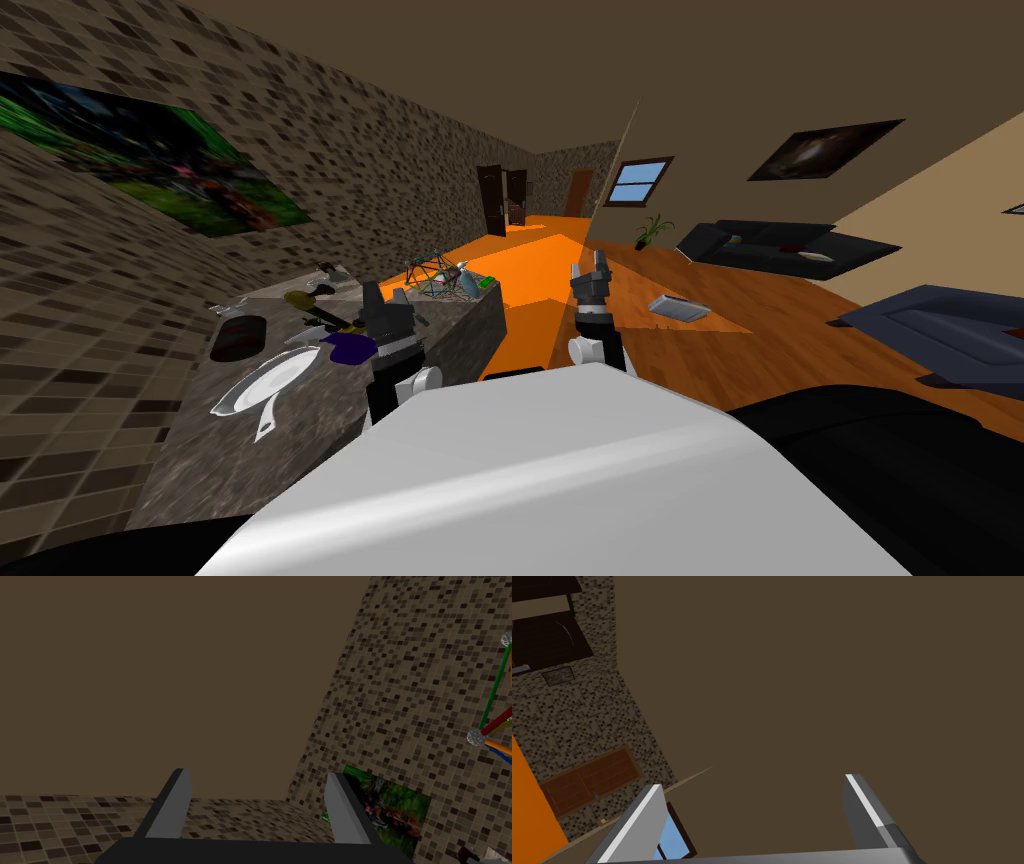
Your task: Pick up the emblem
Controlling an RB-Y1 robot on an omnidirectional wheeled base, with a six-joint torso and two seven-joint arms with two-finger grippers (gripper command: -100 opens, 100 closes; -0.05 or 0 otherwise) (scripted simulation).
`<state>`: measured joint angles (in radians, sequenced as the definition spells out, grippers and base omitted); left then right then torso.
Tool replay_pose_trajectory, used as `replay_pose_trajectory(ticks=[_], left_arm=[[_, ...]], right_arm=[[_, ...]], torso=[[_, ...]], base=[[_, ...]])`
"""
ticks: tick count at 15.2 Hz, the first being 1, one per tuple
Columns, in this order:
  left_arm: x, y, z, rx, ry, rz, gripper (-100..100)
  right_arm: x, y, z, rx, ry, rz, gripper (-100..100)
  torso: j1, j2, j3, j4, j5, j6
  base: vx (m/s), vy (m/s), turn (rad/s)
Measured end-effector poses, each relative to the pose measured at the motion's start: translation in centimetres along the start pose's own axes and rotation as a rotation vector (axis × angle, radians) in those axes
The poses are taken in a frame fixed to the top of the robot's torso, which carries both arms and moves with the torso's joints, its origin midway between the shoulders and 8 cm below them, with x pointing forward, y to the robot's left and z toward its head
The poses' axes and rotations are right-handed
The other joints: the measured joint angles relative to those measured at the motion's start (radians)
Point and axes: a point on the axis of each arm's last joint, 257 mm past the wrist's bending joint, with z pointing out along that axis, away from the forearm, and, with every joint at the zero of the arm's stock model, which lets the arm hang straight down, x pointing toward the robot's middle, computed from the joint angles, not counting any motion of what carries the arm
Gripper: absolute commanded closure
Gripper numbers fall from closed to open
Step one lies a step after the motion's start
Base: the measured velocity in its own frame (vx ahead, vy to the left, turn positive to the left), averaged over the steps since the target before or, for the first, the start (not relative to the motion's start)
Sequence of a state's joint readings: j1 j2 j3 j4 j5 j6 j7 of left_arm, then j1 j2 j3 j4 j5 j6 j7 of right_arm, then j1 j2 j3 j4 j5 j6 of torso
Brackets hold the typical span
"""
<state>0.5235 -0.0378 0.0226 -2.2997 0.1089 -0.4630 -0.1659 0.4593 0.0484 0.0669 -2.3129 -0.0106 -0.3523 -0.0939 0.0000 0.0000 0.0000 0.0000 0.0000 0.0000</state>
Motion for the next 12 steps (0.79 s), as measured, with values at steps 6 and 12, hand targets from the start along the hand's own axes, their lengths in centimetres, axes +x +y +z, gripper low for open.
replay_pose_trajectory(ticks=[6,12], left_arm=[[0.8,1.6,0.0,-0.047,0.099,0.057,-100],[1.0,4.2,-0.2,-0.131,0.190,0.127,-100]], right_arm=[[0.0,0.0,0.0,0.000,0.000,0.000,0],[0.0,0.0,0.0,0.000,0.000,0.000,0]], torso=[[0.000,-0.001,0.000,0.000,0.000,0.000],[0.000,-0.001,-0.001,0.000,0.000,0.000]], base=[[0.006,-0.002,-0.002],[0.011,-0.003,-0.004]])
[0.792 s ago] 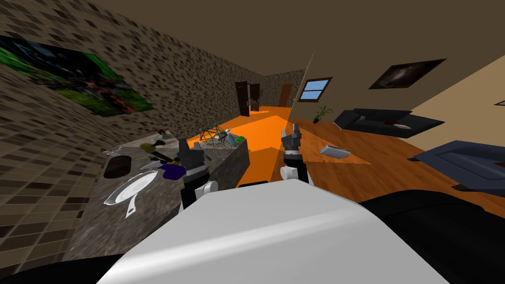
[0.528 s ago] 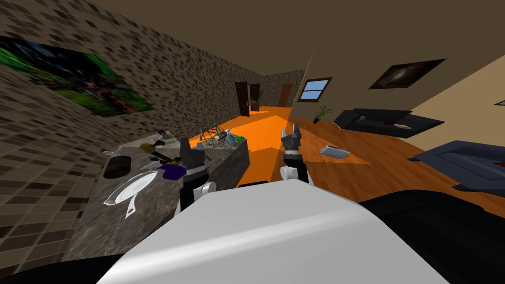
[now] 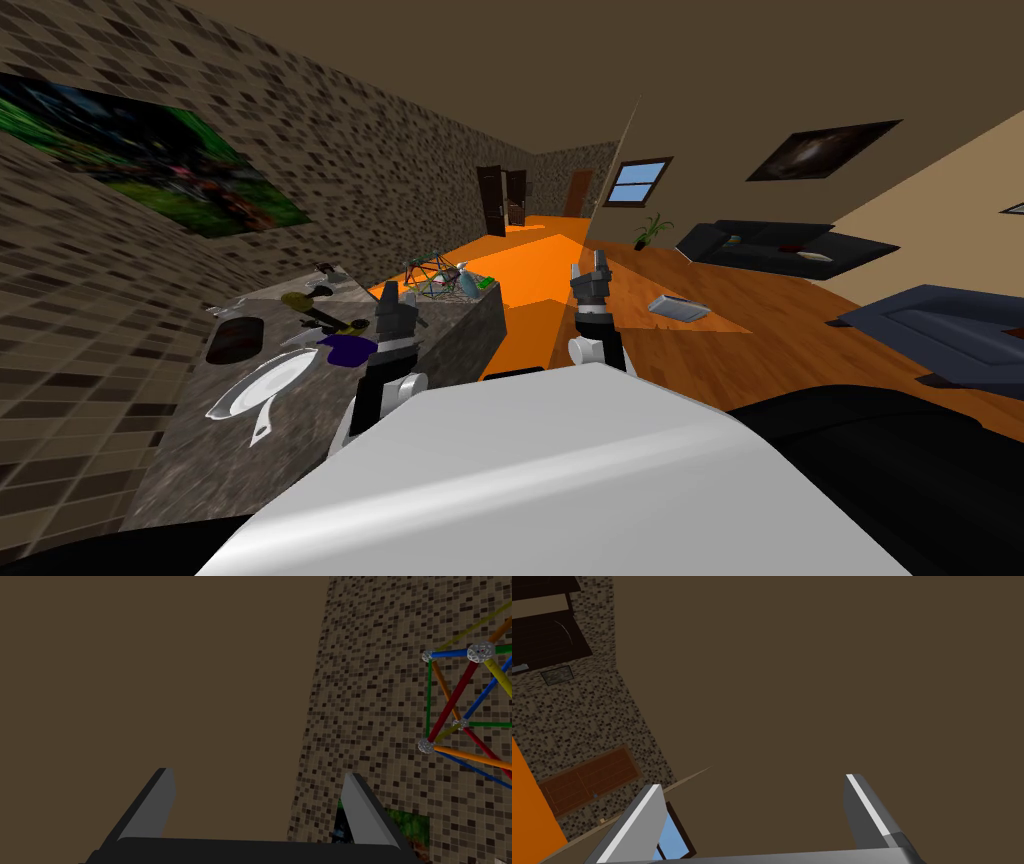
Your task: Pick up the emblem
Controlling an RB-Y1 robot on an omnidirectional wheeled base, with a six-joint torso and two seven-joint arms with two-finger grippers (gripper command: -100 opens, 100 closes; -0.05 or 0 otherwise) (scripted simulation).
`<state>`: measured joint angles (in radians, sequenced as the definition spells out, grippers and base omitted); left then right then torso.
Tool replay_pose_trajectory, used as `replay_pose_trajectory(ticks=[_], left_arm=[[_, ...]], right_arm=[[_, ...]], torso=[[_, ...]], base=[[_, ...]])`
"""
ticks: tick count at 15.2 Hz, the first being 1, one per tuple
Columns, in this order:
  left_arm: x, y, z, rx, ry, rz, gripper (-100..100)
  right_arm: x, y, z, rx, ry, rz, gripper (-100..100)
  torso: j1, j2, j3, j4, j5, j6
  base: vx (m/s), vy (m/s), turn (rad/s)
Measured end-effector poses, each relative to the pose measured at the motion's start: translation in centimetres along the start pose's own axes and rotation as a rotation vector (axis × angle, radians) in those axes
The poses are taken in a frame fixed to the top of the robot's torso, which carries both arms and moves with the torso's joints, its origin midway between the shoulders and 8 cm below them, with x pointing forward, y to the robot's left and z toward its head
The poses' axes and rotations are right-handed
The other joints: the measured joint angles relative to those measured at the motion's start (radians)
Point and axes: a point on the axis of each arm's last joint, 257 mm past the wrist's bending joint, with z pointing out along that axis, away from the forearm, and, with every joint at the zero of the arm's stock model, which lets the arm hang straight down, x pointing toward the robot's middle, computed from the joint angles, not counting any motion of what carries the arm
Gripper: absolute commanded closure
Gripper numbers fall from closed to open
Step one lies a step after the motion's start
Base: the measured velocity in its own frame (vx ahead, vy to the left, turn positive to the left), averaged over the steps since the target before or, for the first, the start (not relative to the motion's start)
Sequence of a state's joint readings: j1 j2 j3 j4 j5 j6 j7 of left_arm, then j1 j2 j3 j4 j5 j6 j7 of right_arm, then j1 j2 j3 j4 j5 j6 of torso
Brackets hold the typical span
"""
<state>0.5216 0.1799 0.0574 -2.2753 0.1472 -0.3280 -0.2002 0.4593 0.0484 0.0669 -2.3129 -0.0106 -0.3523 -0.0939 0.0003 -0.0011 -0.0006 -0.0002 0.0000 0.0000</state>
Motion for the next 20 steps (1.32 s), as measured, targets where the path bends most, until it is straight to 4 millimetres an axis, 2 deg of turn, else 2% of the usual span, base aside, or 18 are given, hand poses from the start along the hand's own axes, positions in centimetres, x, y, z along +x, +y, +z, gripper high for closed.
replay_pose_trajectory(ticks=[7,10,20], left_arm=[[-0.4,4.4,-0.3,-0.142,0.091,0.091,-100],[-0.5,5.7,-0.3,-0.188,0.116,0.120,-100],[-2.4,11.0,-1.4,-0.378,0.198,0.230,-100]], right_arm=[[0.0,0.0,0.0,0.000,0.000,0.000,0],[0.0,0.0,0.0,0.000,0.000,0.000,0],[0.0,0.0,0.0,0.000,0.000,0.000,0]], torso=[[0.000,-0.001,0.000,0.000,0.000,0.000],[0.000,0.000,0.000,0.000,0.000,0.000],[-0.001,0.000,0.000,0.000,0.000,0.000]], base=[[0.017,-0.006,-0.006],[0.016,-0.005,-0.010],[0.019,-0.007,-0.008]])
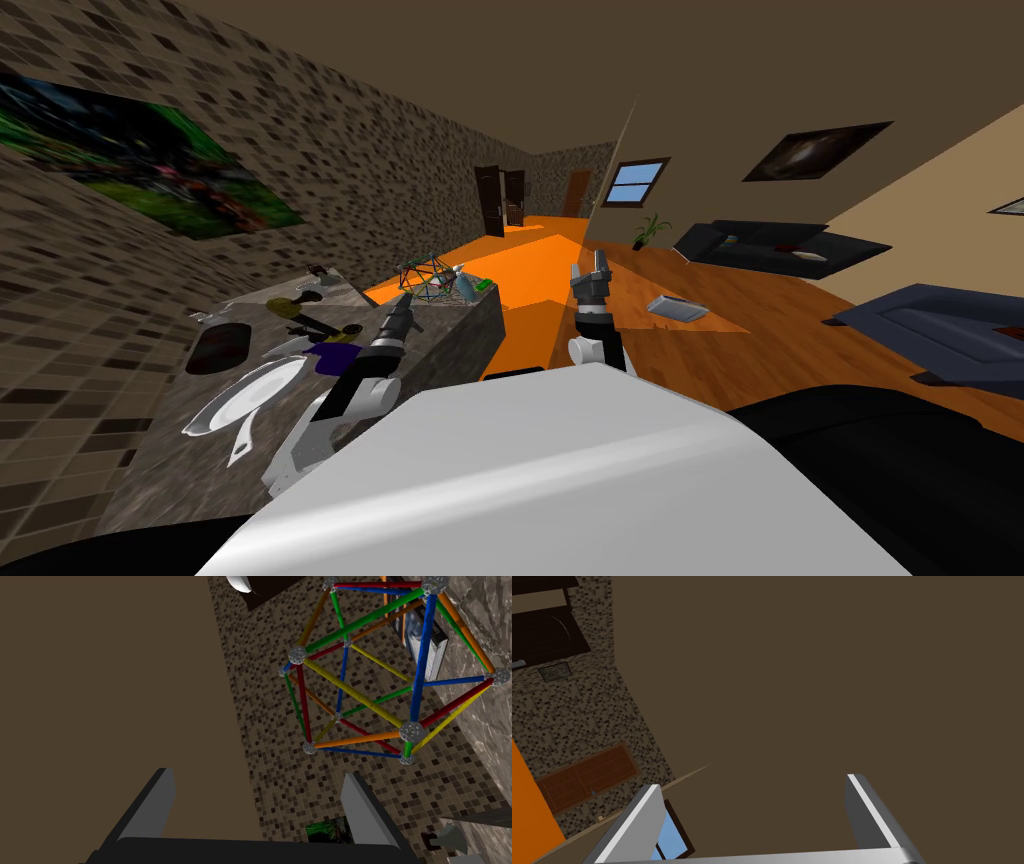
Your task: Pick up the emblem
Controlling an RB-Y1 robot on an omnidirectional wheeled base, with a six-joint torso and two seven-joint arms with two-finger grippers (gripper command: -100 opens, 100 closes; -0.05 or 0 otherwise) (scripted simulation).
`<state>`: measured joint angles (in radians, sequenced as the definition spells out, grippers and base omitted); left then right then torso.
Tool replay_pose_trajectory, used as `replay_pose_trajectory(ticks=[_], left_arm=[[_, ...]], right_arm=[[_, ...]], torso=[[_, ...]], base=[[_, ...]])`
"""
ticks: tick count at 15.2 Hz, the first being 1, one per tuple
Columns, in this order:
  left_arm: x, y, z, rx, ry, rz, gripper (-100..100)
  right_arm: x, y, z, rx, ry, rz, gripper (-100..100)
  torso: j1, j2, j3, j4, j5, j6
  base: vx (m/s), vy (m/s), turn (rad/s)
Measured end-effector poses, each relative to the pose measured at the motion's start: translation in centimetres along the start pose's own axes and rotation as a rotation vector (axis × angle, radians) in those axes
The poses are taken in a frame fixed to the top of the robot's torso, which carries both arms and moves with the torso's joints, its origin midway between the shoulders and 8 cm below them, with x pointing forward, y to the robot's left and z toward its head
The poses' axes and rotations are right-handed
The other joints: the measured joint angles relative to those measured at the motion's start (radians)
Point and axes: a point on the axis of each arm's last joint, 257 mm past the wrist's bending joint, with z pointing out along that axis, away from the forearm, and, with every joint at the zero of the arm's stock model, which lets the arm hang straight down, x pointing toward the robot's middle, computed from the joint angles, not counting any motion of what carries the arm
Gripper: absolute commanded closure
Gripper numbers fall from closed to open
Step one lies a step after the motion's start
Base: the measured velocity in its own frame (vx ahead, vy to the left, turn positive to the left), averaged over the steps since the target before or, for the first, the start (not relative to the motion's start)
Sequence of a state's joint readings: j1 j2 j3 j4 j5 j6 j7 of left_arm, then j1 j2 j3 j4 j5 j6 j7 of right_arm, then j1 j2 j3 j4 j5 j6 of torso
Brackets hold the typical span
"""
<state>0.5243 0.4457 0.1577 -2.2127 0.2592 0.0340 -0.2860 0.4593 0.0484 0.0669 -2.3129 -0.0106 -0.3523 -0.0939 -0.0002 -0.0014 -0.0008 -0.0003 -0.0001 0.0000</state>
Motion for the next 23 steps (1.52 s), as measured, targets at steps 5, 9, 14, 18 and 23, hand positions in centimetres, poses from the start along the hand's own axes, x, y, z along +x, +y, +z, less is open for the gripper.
replay_pose_trajectory(ticks=[5,9,14,18,23], left_arm=[[-0.3,3.0,-0.1,-0.098,0.036,0.046,-100],[-1.0,5.1,-0.2,-0.178,0.064,0.087,-100],[-1.6,8.0,-0.7,-0.278,0.096,0.129,-100],[-2.5,9.9,-1.2,-0.358,0.122,0.165,-100],[-3.3,12.7,-2.2,-0.464,0.155,0.202,-100]], right_arm=[[0.0,0.0,0.0,0.000,0.000,0.000,0],[0.0,0.0,0.0,0.000,0.000,0.000,0],[0.0,0.0,0.0,0.000,0.000,0.000,0],[0.0,0.0,0.0,0.000,0.000,0.000,0],[0.0,0.0,0.0,0.000,0.000,0.000,0]], torso=[[0.000,0.000,0.000,0.000,0.000,0.000],[0.000,0.000,0.000,0.000,0.000,0.000],[0.000,-0.001,0.000,0.000,0.000,0.000],[0.000,-0.001,0.000,0.000,0.000,0.000],[0.000,-0.001,0.000,0.000,0.000,0.000]], base=[[0.022,-0.007,-0.009],[0.023,-0.010,-0.013],[0.027,-0.011,-0.012],[0.030,-0.011,-0.016],[0.028,-0.012,-0.014]])
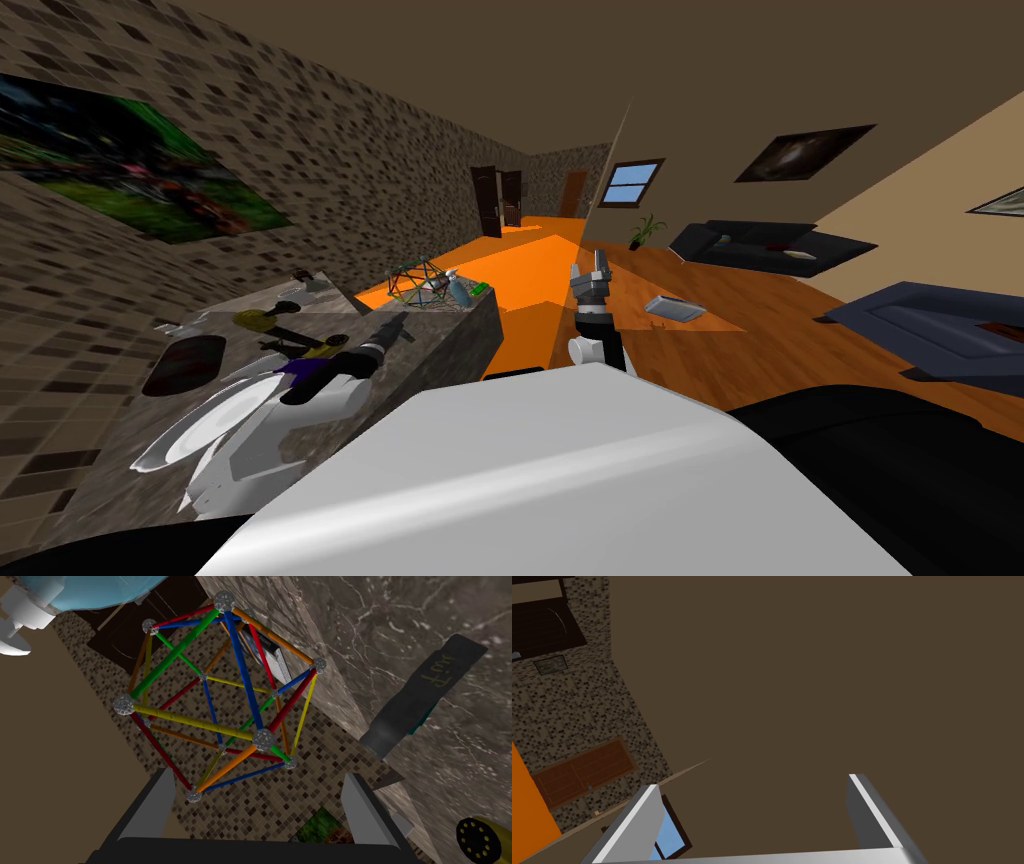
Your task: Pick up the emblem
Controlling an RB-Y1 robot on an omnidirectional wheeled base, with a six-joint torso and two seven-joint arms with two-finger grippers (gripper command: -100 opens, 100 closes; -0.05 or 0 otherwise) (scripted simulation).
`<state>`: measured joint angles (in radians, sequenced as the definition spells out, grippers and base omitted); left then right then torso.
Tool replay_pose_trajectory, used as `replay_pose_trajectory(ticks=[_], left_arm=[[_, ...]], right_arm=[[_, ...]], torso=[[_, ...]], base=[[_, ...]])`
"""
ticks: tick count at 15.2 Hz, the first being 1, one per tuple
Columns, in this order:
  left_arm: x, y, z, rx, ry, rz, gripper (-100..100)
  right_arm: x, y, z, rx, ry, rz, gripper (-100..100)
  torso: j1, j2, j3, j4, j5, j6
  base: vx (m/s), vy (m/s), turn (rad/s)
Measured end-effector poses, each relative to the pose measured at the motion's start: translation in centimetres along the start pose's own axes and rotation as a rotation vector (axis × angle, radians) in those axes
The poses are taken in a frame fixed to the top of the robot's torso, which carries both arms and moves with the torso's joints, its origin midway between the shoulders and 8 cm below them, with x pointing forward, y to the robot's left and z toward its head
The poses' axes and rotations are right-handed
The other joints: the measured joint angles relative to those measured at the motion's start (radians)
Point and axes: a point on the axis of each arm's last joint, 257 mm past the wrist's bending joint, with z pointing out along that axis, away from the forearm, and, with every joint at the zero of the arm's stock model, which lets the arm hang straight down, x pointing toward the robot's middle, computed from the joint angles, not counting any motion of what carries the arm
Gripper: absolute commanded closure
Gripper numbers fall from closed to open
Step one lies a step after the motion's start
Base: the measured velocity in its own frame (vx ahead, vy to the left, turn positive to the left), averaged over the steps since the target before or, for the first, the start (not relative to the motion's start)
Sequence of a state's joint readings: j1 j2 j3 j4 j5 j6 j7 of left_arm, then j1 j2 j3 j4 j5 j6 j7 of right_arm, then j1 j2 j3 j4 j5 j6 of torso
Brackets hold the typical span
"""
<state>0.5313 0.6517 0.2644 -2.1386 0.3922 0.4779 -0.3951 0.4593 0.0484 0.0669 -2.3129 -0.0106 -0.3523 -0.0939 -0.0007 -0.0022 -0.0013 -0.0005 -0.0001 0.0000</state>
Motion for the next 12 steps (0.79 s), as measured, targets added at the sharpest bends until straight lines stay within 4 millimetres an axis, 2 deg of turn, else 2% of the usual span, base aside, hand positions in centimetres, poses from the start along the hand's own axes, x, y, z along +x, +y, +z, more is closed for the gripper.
replay_pose_trajectory(ticks=[12], left_arm=[[-1.0,6.5,-0.6,-0.239,0.085,0.076,-100]], right_arm=[[0.0,0.0,0.0,0.000,0.000,0.000,0]], torso=[[0.000,0.000,0.000,0.000,0.000,0.000]], base=[[0.034,-0.016,-0.019]])
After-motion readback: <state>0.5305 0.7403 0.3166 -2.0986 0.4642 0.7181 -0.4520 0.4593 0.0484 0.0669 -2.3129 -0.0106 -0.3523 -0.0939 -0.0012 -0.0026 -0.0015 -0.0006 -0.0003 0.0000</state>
